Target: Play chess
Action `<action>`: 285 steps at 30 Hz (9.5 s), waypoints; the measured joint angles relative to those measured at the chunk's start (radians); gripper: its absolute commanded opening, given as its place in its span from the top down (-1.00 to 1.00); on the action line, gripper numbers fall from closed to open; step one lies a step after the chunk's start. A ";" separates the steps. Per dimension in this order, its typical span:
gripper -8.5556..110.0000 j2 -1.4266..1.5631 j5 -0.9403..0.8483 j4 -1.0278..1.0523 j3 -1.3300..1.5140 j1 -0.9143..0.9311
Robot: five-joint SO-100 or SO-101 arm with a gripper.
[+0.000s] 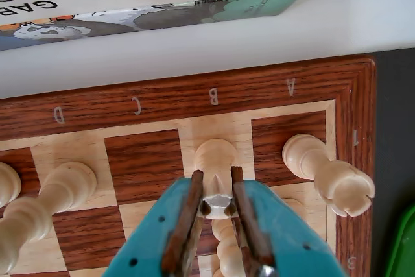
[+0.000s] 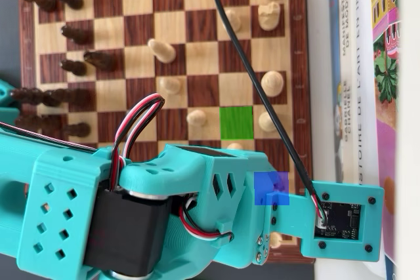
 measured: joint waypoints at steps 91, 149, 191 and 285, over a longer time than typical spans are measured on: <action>0.78 0.503 0.158 -0.104 0.603 -0.198; 0.65 0.431 0.158 -0.215 0.646 -0.196; 0.65 1.336 0.158 -0.215 1.210 -0.172; 0.65 2.370 0.100 -2.345 2.184 -0.245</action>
